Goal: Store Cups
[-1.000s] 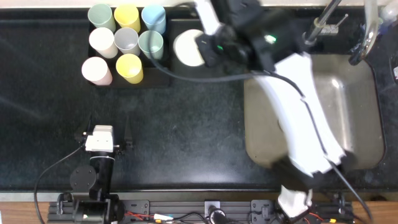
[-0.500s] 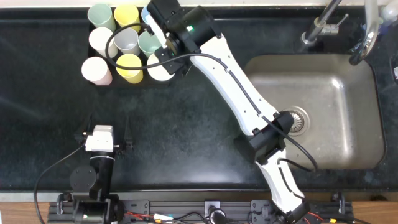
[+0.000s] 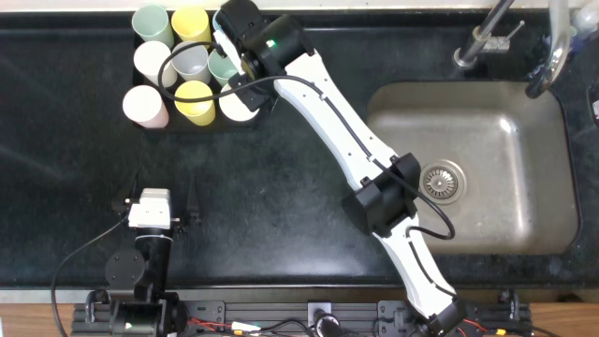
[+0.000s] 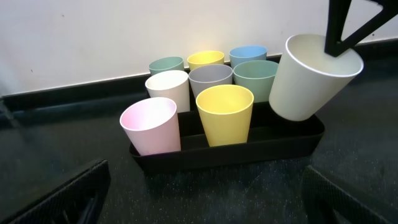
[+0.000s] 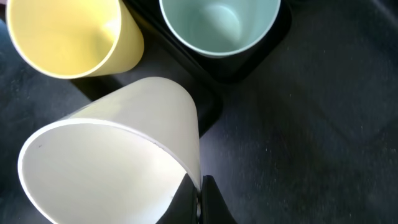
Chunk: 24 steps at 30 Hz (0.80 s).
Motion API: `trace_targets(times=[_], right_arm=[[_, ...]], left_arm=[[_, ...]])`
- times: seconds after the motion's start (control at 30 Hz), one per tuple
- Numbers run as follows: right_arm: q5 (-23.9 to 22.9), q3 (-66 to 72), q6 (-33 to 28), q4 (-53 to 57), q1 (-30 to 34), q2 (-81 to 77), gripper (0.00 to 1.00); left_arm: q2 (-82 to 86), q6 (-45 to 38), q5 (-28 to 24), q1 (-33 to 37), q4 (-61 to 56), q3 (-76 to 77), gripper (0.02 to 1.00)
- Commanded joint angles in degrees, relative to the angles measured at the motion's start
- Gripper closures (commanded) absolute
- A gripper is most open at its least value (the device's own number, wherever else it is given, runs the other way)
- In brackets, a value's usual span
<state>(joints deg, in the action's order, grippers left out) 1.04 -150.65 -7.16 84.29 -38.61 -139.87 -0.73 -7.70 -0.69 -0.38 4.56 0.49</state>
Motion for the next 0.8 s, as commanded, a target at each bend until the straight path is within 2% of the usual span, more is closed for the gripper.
trace_targets(times=[0.03,0.8], right_arm=[[-0.22,-1.64,-0.79,-1.11,0.07,-1.29,0.954],[0.02,-0.57,-1.9,-2.01,0.79,-5.03,0.956]], left_arm=[[0.57,-0.85,-0.55,0.04,0.24,-0.02,0.018],[0.57,-0.85,-0.55,0.04,0.24,-0.02,0.018]])
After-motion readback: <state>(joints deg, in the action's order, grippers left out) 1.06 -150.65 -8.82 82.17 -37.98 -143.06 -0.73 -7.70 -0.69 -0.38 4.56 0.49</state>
